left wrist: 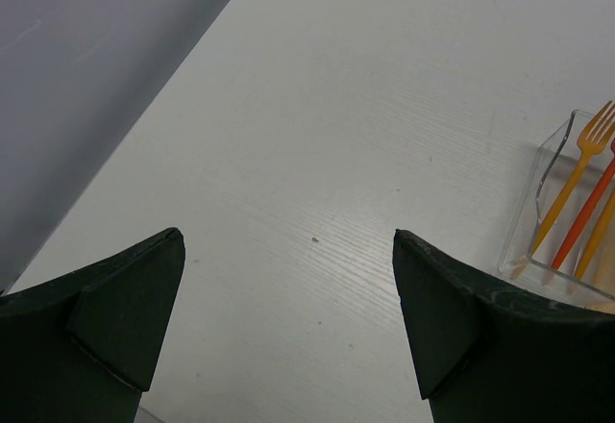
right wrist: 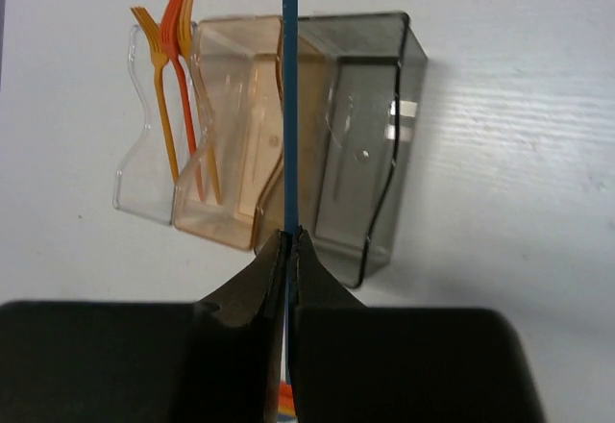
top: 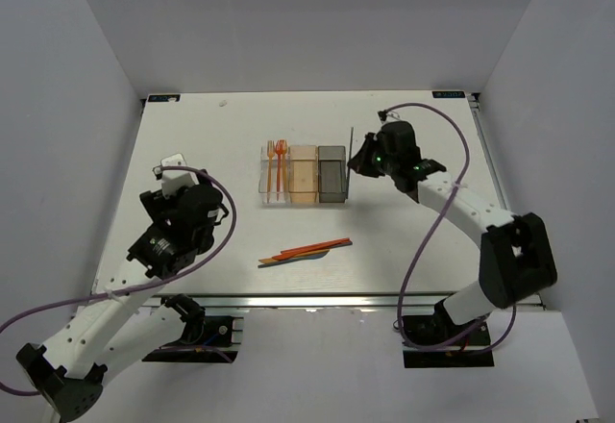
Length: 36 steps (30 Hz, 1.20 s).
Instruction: Sort the eating utensils into containers
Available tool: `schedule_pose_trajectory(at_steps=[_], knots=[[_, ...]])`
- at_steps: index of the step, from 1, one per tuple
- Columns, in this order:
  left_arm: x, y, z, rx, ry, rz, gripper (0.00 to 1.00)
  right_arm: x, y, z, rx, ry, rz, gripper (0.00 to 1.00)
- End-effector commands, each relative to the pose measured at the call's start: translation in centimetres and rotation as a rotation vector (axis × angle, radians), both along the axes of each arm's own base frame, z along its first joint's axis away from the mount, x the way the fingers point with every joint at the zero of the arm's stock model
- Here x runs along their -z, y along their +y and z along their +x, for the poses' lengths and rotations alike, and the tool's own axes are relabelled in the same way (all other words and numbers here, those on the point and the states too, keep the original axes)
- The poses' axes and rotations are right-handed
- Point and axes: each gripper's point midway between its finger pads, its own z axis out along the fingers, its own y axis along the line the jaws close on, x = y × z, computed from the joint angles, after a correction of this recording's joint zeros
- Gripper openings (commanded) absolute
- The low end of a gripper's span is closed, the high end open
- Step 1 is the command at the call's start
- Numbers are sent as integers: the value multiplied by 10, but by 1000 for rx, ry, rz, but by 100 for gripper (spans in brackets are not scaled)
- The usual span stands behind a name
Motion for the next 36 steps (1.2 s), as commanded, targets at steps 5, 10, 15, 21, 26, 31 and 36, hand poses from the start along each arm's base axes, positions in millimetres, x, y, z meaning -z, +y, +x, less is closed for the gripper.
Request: schedule_pose_trajectory(at_steps=[5,10,15,21,26,31,36], knots=[[7,-2,3,2,22,18,98,-10,48,66,-42,-101,8,0],[11,-5,6,13,40,23,98,19,54,89,-47,-63,-65,0],[11,-6,6,16,41,25,98,45,52,84,-34,7,-90,0],[13,-7,7,23,46,24,98,59,59,78,-49,41,-113,0],[13,-7,7,24,46,22,98,75,63,74,-55,98,-134,7],[13,-8,7,29,47,20,98,79,61,73,-27,116,-150,12],[14,-8,7,33,50,21,98,61,62,74,-19,105,-142,28]])
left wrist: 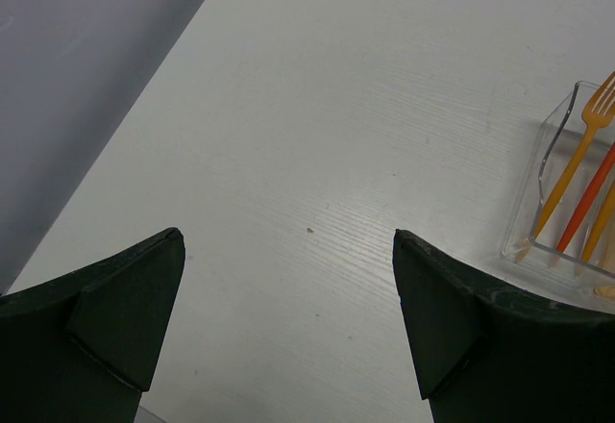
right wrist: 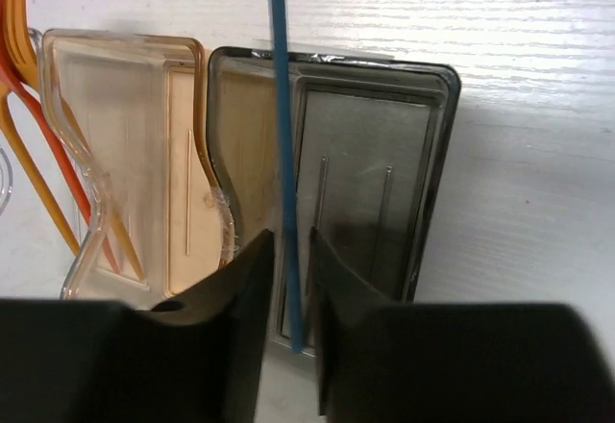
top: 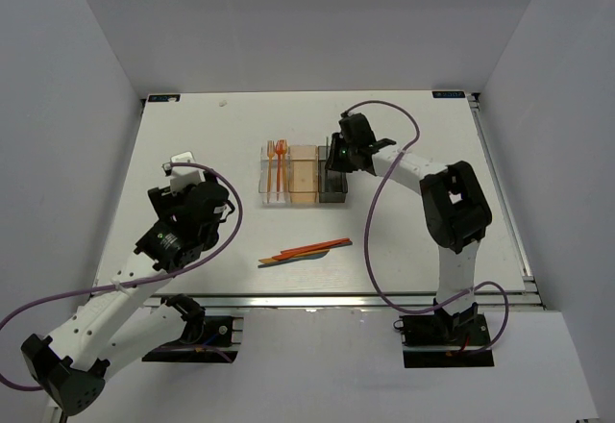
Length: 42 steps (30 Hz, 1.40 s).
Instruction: Sort the eating utensils into containers
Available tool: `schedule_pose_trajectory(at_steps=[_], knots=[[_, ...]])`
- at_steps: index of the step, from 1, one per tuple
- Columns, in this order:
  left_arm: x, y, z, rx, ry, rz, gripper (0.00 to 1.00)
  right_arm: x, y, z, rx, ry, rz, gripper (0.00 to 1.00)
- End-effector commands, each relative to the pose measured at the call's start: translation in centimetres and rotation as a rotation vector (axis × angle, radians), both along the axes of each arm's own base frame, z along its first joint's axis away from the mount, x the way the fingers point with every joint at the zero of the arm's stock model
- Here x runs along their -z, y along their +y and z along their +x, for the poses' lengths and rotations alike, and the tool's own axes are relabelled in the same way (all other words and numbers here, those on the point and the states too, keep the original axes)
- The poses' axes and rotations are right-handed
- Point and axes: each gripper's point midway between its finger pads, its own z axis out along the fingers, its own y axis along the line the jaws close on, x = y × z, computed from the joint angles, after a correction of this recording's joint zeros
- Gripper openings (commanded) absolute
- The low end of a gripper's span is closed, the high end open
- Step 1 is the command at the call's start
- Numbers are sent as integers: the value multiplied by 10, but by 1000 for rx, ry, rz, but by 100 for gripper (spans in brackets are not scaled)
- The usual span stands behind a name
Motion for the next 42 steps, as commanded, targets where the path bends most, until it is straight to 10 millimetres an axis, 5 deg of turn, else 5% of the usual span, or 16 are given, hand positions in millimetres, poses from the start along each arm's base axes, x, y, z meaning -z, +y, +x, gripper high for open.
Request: schedule_pose_trajectory(at_steps=[1,5,10,11,12,13,17,19,20,22,23,26,30,33,36,42], knots=[[1,1,0,0,-4,-2,98,-44,4,13,22,-73,20,31],[-1,1,-1,1,-11,-9,98,-84,5,17,20,-139,42,48],[0,1,-1,-2,-11,-10,98,-141,-1,8,-4,-224,38,50],[-1,1,-1,-2,-13,-16,98,-146,-7,6,14,-245,4,58],[-1,0,-1,0,-17,-21,98,-151,-2,-5,-5,-263,-23,86],[-2,0,-1,3,-21,-31,98,-158,-6,-16,-7,-283,-57,89],[-5,-29,7,166,-36,-110,98,-140,-24,-67,69,-299,-239,89],[11,-65,8,358,29,-166,98,-143,-27,-91,74,-301,-199,89],[14,-77,10,425,48,-172,98,-119,-29,-108,47,-234,-184,89],[28,-100,10,510,129,-202,98,-128,-30,-126,24,-245,-81,89],[34,-100,9,494,160,-211,98,-102,-20,-151,-101,-186,-38,89],[37,-80,12,358,170,-180,98,-93,-23,-176,-178,-163,-17,88],[10,-41,7,174,47,-154,98,-53,-26,-210,-346,-100,-175,84],[1,-41,2,207,-16,-200,98,-13,-31,-217,-350,-24,-279,71],[7,-62,2,323,8,-235,98,2,-23,-213,-337,-13,-269,49],[25,-78,8,381,95,-210,98,5,-13,-211,-293,12,-243,41]])
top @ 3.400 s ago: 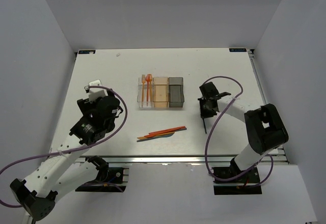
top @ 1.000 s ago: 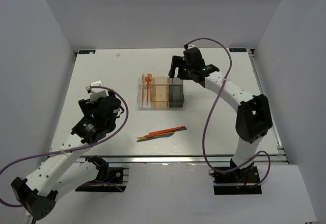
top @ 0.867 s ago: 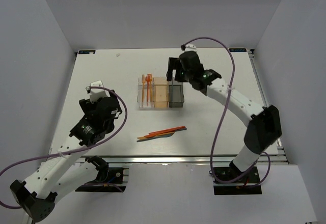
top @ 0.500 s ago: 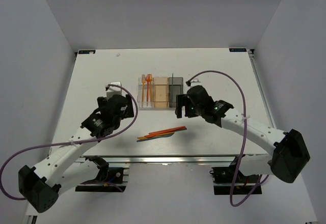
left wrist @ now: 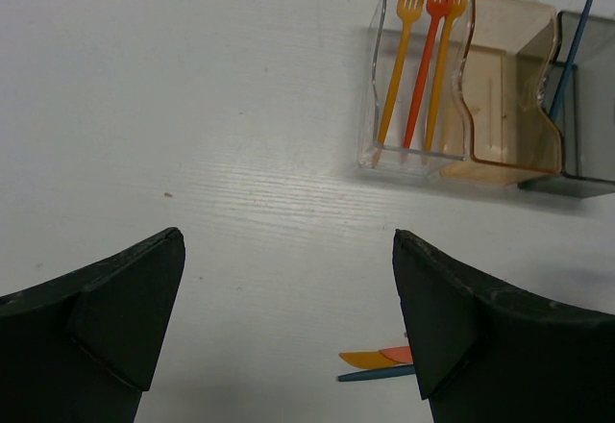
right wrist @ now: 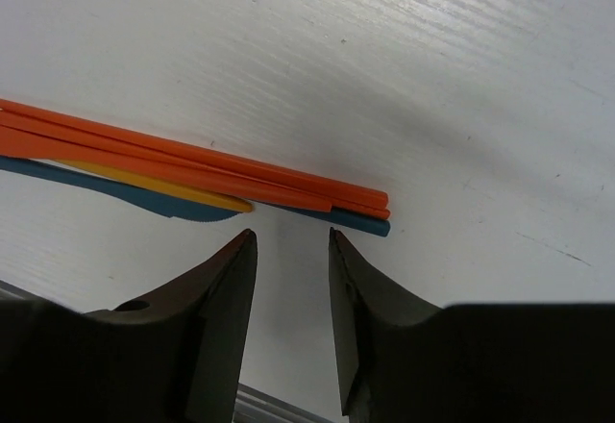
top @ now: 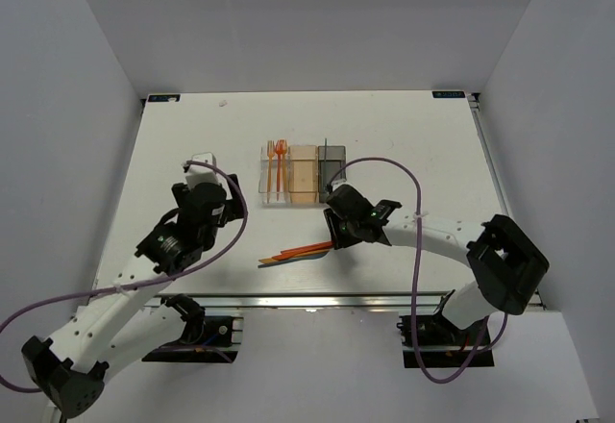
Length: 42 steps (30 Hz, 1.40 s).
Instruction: Sort the eating utensils into containers
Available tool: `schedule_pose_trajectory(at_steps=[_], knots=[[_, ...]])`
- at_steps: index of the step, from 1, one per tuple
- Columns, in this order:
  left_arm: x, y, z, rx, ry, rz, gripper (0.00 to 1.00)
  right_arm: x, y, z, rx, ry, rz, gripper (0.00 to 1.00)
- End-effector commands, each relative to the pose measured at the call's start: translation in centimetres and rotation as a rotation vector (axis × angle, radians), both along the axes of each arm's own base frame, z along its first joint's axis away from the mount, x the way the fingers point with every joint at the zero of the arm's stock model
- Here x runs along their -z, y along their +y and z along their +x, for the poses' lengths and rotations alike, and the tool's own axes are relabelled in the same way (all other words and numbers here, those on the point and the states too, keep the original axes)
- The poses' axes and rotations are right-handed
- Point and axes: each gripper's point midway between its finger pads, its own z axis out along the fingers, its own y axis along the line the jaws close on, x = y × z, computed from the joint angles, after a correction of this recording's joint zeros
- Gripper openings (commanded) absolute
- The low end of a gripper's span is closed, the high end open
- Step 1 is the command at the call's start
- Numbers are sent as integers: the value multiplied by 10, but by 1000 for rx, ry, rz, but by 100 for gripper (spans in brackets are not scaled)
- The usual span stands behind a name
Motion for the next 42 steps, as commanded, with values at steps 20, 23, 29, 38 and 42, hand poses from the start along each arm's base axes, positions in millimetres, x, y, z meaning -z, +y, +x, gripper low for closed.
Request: schedule_pose_trajectory(at_steps=[20,23,29,38,42], knots=[[16,-16,3,82,62,17,98,27,36,13,32,51,31,33],[14,-16,2,84,55,11,98,29,44,21,24,43,25,38],[15,-18,2,92,55,10,98,16,62,32,12,16,66,51],[14,-19,2,101,49,2,98,12,91,42,-17,3,88,51],[14,-21,2,113,51,-2,98,6,110,45,-40,-9,87,51]])
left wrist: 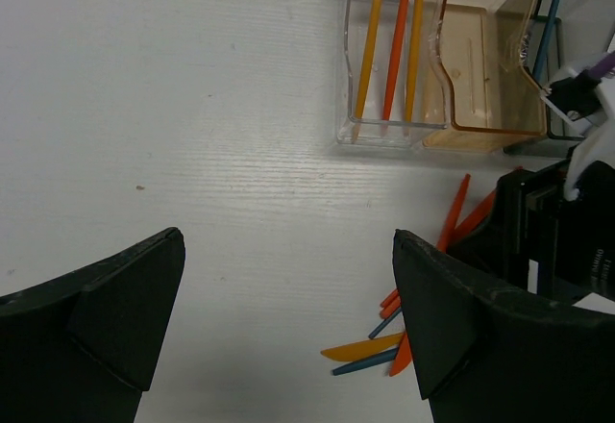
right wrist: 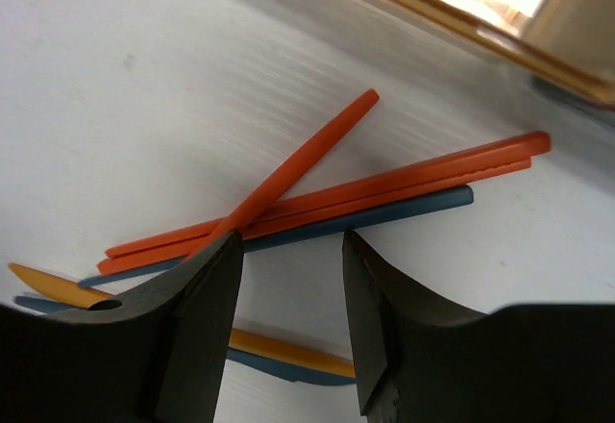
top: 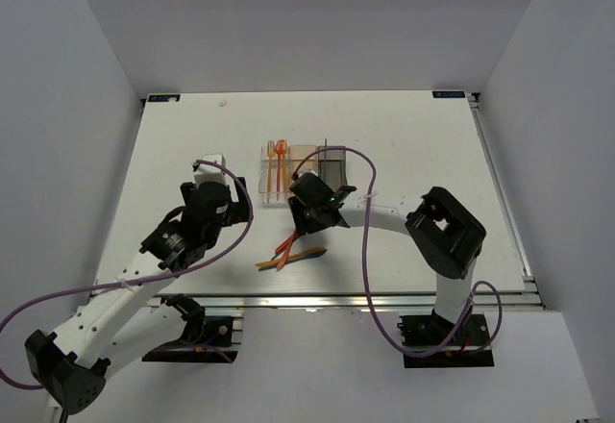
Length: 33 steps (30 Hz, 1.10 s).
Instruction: Sort the eating utensils into containers
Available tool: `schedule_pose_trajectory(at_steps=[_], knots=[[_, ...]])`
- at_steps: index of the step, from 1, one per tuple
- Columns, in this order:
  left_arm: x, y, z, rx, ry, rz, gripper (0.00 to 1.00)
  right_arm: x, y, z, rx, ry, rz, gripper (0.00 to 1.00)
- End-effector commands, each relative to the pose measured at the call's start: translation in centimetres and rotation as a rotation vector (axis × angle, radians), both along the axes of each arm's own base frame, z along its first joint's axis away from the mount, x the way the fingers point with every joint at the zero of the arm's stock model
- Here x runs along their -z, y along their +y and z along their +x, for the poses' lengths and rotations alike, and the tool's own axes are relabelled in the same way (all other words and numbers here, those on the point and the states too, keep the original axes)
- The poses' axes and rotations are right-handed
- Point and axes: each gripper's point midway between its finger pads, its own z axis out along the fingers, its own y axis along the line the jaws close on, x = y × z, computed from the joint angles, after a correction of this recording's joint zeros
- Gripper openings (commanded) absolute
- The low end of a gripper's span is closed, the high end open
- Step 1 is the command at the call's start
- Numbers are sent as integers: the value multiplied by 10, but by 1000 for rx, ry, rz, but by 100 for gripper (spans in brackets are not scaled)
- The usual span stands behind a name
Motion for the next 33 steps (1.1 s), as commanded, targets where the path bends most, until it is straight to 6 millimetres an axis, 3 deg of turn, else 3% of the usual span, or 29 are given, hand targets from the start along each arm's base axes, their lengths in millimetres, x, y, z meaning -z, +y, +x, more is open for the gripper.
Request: schedule_pose_trajectory(at_steps=[1,5,13,18,24,28,33], knots=[[-6,-3,1,18,-22,-17,98,-14,23,6,-30,-37,9,52],[-5,-2,0,18,-22,-17,98,-9,31,2,-39,-22,-14,51],[-5,-5,1,33,-18,-17,98,-20,43,-5,-48,-29,24,52],[-7,-4,0,31,-25,-22,98,-43,46,-11,-36,-58,106,51],[-28,24,-5,-112,-104,-37,98,-37,57,-7,-29,-57,51,42],[-51,56,-14,-259,-202,-63,98,-24,62,1,8,-57,5,39],[-66,65,-24,-272,-275,-130,98,-12,64,7,42,-68,-81,39]])
